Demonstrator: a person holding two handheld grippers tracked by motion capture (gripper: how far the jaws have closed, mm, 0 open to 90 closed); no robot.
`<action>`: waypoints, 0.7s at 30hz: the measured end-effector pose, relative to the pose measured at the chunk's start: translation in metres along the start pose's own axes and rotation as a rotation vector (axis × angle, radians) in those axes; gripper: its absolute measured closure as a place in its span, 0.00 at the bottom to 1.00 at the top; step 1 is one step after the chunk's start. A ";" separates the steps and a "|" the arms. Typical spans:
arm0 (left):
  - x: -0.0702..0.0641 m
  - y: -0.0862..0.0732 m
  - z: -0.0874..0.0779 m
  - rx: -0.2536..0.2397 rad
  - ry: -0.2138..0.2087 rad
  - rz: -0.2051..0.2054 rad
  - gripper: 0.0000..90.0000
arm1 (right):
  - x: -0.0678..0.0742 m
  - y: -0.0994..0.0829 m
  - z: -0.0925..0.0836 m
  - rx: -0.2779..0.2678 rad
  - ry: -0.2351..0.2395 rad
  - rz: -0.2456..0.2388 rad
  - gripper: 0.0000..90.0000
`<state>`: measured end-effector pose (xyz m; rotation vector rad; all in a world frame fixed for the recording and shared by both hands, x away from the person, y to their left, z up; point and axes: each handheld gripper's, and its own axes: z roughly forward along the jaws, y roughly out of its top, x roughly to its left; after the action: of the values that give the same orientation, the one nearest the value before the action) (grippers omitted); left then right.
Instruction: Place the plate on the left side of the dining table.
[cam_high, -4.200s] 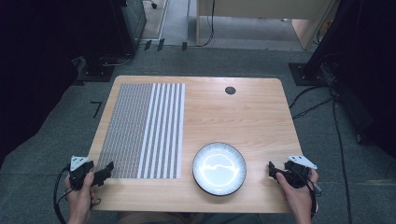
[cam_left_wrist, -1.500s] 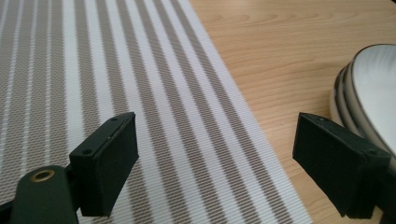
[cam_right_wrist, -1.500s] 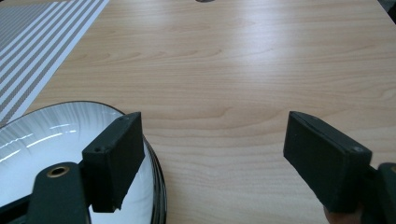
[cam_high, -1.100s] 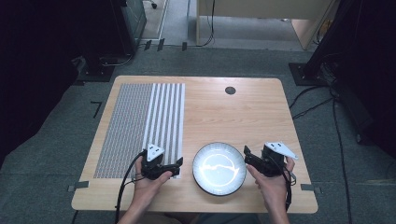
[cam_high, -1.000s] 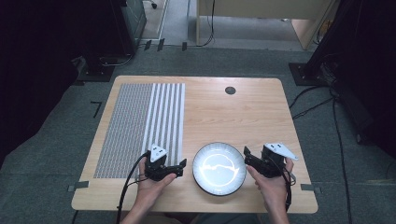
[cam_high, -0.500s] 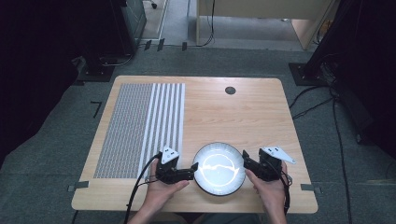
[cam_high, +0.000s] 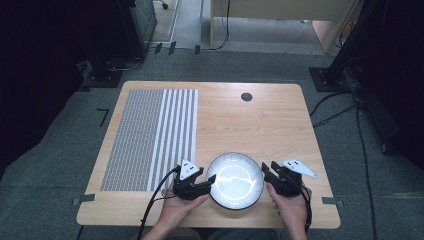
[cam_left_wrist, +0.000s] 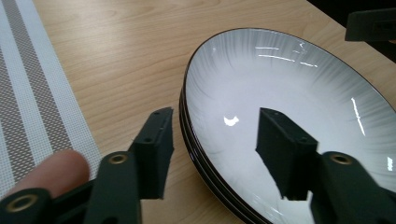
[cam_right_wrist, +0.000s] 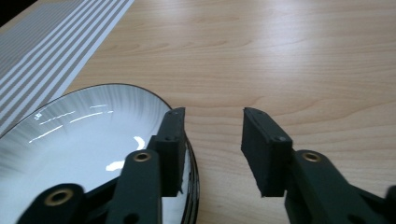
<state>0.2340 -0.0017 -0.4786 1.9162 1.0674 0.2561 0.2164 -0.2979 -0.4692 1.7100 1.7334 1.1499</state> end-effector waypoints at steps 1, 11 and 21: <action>0.000 -0.001 0.000 0.003 -0.005 0.005 0.58 | 0.000 0.000 0.000 0.011 0.011 0.009 0.73; 0.004 -0.003 0.004 0.014 0.002 0.002 0.77 | 0.002 -0.008 0.005 0.073 0.076 0.073 0.91; -0.001 -0.004 0.006 0.015 0.054 0.064 0.82 | 0.001 -0.012 0.008 0.095 0.079 0.097 0.92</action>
<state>0.2341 -0.0051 -0.4849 1.9688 1.0469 0.3393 0.2155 -0.2937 -0.4831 1.8467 1.7956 1.2090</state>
